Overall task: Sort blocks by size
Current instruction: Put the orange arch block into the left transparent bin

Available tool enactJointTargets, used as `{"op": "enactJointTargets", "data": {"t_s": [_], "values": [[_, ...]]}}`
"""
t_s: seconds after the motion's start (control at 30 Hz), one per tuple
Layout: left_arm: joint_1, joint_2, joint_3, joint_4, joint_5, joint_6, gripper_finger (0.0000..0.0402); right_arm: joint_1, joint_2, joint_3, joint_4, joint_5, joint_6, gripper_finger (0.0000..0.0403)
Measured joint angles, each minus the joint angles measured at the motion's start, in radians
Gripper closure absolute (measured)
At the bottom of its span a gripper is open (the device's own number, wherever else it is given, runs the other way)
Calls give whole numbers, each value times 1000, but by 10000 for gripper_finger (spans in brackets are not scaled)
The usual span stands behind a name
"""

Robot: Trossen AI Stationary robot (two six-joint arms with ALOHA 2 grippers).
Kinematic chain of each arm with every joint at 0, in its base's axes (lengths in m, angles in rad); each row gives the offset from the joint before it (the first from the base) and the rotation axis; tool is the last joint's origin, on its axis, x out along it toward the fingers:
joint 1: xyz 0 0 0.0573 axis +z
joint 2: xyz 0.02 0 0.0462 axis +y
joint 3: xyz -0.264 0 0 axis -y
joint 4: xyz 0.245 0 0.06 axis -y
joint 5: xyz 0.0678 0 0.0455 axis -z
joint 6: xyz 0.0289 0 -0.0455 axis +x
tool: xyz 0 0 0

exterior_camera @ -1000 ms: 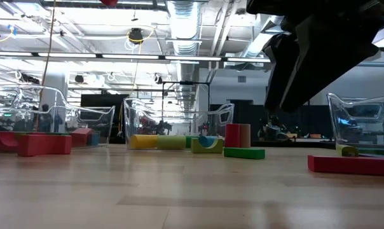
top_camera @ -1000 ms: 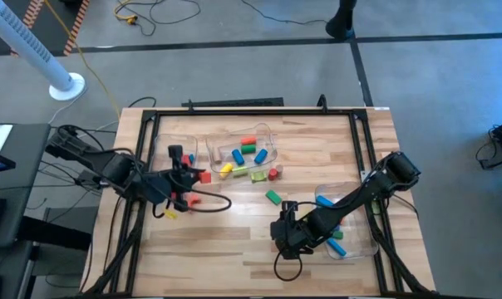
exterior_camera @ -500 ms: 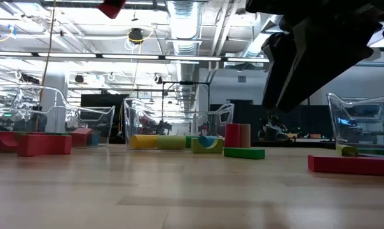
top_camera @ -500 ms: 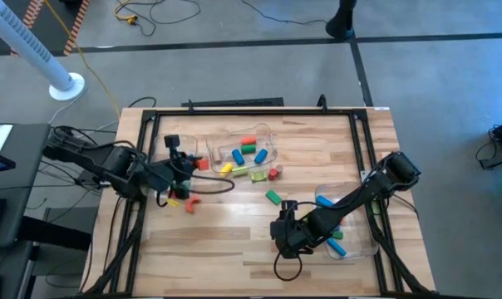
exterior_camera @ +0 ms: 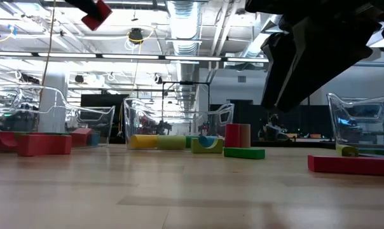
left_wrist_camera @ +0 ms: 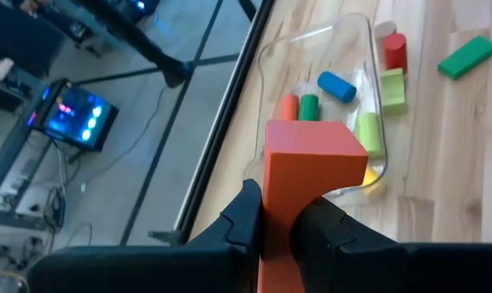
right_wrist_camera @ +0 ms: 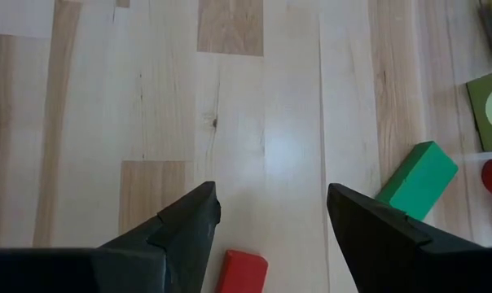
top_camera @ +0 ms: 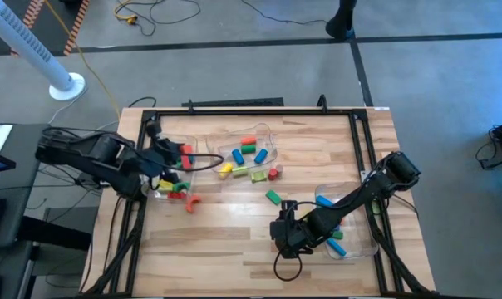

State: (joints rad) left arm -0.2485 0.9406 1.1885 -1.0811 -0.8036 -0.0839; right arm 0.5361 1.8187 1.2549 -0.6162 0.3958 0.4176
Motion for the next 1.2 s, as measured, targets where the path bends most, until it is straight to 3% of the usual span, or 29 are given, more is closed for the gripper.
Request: {"op": "enactJointTargets", "data": {"t_s": [0.43, 0.7, 0.97, 1.2], "values": [[3, -23, 0, -200, -21, -192, 356, -2, 0, 0, 7, 8, 0, 137], [3, -34, -14, -231, -40, -248, 356, -2, 0, 0, 26, 8, 0, 137], [18, -147, -207, -109, -97, -257, 356, -1, 0, 0, 30, 8, 1, 137], [59, -289, -368, 18, -59, -272, 356, -2, 0, 0, 30, 8, 0, 137]]}}
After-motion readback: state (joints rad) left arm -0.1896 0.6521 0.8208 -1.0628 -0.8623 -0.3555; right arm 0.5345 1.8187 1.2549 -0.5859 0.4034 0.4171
